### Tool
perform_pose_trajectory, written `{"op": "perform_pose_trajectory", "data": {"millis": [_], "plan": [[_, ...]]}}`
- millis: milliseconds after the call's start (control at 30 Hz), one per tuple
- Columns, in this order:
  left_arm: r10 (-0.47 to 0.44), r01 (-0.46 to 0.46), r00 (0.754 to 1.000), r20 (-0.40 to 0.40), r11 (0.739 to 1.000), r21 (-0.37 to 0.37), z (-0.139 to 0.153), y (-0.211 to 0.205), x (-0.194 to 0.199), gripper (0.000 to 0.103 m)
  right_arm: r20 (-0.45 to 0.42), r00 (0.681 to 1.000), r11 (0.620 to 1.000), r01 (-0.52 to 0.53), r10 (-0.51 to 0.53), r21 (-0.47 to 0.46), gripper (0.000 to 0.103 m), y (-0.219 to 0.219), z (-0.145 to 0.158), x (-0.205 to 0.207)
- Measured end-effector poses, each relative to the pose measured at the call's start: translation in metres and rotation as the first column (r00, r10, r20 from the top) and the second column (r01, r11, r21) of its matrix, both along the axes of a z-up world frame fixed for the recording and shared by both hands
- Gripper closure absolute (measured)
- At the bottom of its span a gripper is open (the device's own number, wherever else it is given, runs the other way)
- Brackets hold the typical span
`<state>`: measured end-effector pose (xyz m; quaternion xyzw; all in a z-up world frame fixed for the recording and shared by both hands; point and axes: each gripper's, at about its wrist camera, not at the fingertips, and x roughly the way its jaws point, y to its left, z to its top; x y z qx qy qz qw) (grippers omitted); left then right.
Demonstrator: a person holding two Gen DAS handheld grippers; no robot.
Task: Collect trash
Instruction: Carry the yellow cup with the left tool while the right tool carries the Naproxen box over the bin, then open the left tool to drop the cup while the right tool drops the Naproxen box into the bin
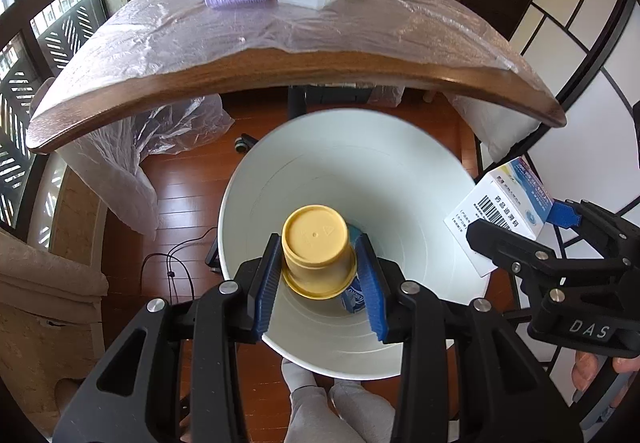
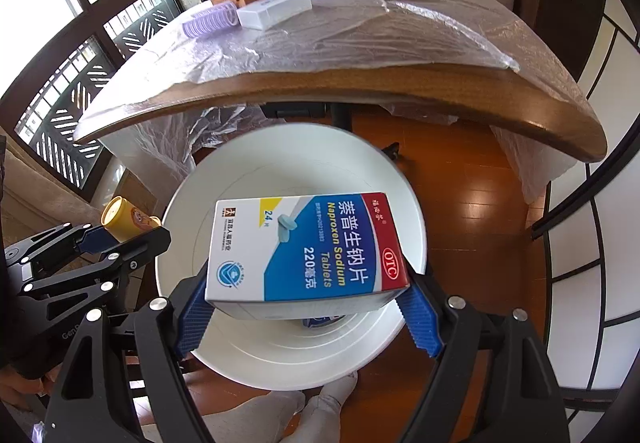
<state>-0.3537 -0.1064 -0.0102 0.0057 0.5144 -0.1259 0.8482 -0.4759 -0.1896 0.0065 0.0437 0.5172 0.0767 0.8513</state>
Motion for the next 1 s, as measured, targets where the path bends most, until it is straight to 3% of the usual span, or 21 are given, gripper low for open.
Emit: {"op": "perform_pose_trajectory", "data": {"millis": [533,1000], "plan": [[-0.027,0.032,0.997,-0.073,0.998,0.061,-0.034,-0.002,0.018,0.064,-0.05,0.999,1.0,0.004,-0.005,-0.029,0.024,-0.001,-0.028,0.018],[-0.025,0.031,0.995,-0.099,0.998,0.061,-0.044,-0.004,0.028,0.063,-0.075,0.997,1.0,0.0,-0.002,-0.023,0.023,-0.003,-0.035,0.026]]}}
